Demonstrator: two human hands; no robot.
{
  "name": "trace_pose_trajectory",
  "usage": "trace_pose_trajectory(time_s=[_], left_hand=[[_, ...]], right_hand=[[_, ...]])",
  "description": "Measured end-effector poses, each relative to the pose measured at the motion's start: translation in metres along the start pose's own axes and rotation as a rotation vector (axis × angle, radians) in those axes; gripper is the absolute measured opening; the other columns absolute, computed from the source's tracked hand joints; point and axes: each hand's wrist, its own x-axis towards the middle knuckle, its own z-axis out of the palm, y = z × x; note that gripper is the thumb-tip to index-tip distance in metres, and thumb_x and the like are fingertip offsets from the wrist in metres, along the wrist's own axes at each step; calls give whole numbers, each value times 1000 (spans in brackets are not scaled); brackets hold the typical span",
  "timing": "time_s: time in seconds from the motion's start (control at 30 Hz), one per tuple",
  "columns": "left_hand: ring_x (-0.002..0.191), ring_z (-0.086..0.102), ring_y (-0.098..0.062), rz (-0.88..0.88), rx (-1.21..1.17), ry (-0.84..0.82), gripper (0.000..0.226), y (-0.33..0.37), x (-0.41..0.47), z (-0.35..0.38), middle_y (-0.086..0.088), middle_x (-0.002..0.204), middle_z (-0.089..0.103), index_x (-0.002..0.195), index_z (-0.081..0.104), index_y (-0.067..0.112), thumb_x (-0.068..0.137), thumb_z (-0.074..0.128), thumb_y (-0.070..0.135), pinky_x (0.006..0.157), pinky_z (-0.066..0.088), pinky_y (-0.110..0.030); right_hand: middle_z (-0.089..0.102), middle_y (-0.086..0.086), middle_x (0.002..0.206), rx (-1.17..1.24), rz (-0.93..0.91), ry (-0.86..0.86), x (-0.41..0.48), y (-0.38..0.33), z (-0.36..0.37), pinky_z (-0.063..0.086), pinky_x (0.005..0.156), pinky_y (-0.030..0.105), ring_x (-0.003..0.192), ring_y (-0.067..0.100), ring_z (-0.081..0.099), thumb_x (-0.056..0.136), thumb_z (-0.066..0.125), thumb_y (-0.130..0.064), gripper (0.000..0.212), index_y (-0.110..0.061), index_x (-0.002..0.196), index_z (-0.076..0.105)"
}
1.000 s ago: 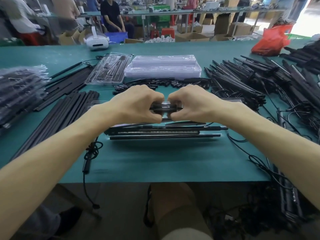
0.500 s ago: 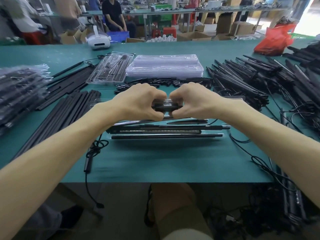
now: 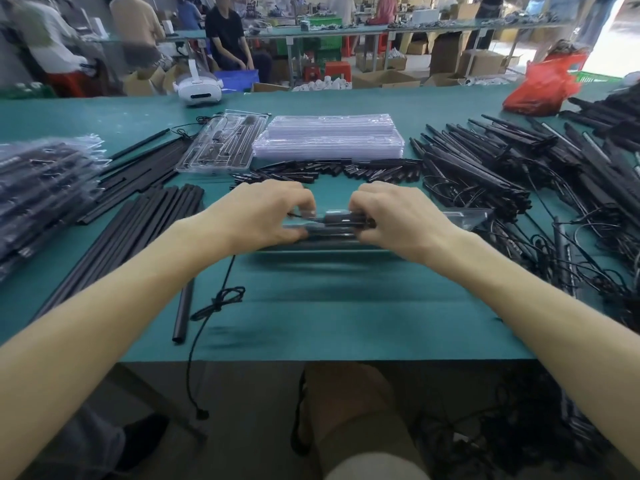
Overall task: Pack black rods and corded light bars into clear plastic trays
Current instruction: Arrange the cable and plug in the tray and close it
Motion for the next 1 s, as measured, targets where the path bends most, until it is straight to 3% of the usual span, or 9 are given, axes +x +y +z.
trace_pose_trajectory(time_s=[0.1, 0.27, 0.47, 0.63, 0.7, 0.77, 0.83, 0.9, 1.0], left_hand=[[113, 58, -14, -59, 81, -12, 35, -17, -15, 11, 14, 125, 59, 127, 58, 34, 93, 66, 33, 82, 45, -32], [133, 49, -15, -74, 102, -59, 52, -28, -35, 43, 9, 146, 51, 148, 46, 28, 99, 60, 30, 106, 43, -36], [139, 45, -18, 2, -52, 46, 52, -39, -47, 61, 1, 150, 50, 146, 52, 16, 97, 64, 29, 118, 33, -34], [144, 36, -19, -200, -290, 103, 64, -63, -67, 71, -4, 154, 41, 147, 48, 13, 90, 74, 22, 122, 27, -39], [133, 48, -22, -278, -350, 139, 65, -72, -69, 71, -10, 146, 47, 143, 51, 9, 85, 79, 13, 111, 39, -35], [108, 63, -22, -374, -464, 136, 65, -82, -68, 63, -10, 132, 58, 139, 55, 10, 81, 82, 9, 93, 50, -32], [86, 71, -20, -434, -553, 47, 50, -91, -64, 55, -6, 111, 72, 124, 66, 15, 78, 85, 14, 87, 57, -36], [75, 74, -24, -440, -573, -56, 28, -97, -59, 50, -2, 90, 78, 106, 75, 17, 80, 84, 20, 78, 59, -41], [47, 65, -28, -489, -682, -150, 17, -102, -52, 51, -7, 84, 78, 100, 73, 14, 85, 79, 19, 41, 50, -28]], right_hand=[[59, 2, 98, -19, 47, 30, -11, 14, 17, 38, 70, 34, 96, 25, 53, 82, 69, -13, 17, -13, 96, 59], [57, 4, 97, -6, 69, 10, -23, 19, 44, 44, 79, 42, 93, 27, 49, 75, 78, -12, 28, -13, 95, 58], [57, 2, 98, -1, 99, 106, -35, 29, 61, 44, 83, 38, 92, 25, 49, 76, 84, -24, 34, -13, 97, 60], [57, 2, 100, -10, 113, 143, -41, 28, 66, 45, 85, 41, 97, 27, 51, 75, 83, -23, 35, -13, 99, 60], [58, 3, 101, -9, 123, 149, -43, 28, 66, 45, 85, 40, 98, 27, 51, 75, 82, -23, 35, -13, 99, 60], [58, 3, 101, -2, 127, 152, -43, 28, 67, 45, 85, 40, 98, 27, 51, 75, 82, -23, 35, -13, 100, 60], [58, 3, 101, 9, 129, 160, -42, 27, 68, 45, 86, 40, 99, 27, 52, 76, 82, -23, 33, -13, 99, 60], [59, 2, 101, 26, 137, 171, -43, 26, 69, 45, 87, 39, 100, 26, 52, 77, 81, -24, 32, -13, 99, 61], [59, 1, 99, 41, 143, 194, -43, 27, 69, 45, 87, 38, 99, 26, 53, 77, 82, -24, 31, -13, 98, 61]])
